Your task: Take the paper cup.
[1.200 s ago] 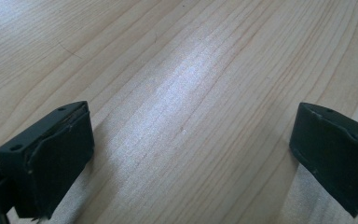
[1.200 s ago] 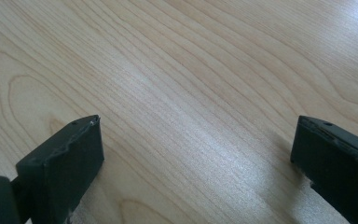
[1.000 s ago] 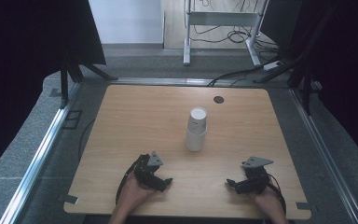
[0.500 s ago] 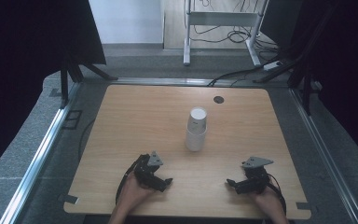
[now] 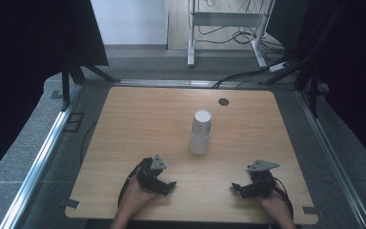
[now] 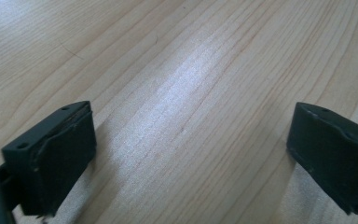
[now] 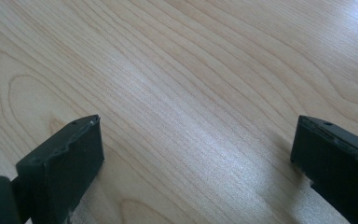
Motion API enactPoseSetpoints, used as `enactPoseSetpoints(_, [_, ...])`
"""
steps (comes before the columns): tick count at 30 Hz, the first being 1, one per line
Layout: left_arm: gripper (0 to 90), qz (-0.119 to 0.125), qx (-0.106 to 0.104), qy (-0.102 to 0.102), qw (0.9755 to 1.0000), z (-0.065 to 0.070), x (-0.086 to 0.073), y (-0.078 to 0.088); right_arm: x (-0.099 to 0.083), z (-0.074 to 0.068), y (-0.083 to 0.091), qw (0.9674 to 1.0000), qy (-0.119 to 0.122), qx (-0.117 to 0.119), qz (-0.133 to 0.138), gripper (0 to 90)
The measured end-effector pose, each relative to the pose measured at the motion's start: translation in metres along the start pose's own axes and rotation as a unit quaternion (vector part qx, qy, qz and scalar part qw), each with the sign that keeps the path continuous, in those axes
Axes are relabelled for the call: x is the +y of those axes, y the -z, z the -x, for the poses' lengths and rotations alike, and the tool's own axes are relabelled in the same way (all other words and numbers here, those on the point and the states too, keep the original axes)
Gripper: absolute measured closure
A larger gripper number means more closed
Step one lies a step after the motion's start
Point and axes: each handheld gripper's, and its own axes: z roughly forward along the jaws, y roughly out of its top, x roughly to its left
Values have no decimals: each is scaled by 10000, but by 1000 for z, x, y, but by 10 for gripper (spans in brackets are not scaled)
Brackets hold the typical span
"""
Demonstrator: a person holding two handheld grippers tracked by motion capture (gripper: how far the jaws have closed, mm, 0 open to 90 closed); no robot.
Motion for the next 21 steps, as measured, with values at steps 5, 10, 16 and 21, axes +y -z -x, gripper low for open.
enactPoseSetpoints(5, [43,48,-60,61,10000,-4,1,0,0,0,-1,10000,18,4,1,16])
enactPoseSetpoints(10, [43,84,-23,-25,10000,-6,6,-1,0,0,-1,10000,24,0,-5,13])
enactPoseSetpoints(16, [46,272,-43,-119,9996,-9,16,3,1,0,-1,10000,4,7,-19,7])
enactPoseSetpoints(21, [49,366,-58,-167,9992,-11,25,4,3,0,0,10000,25,41,-70,7])
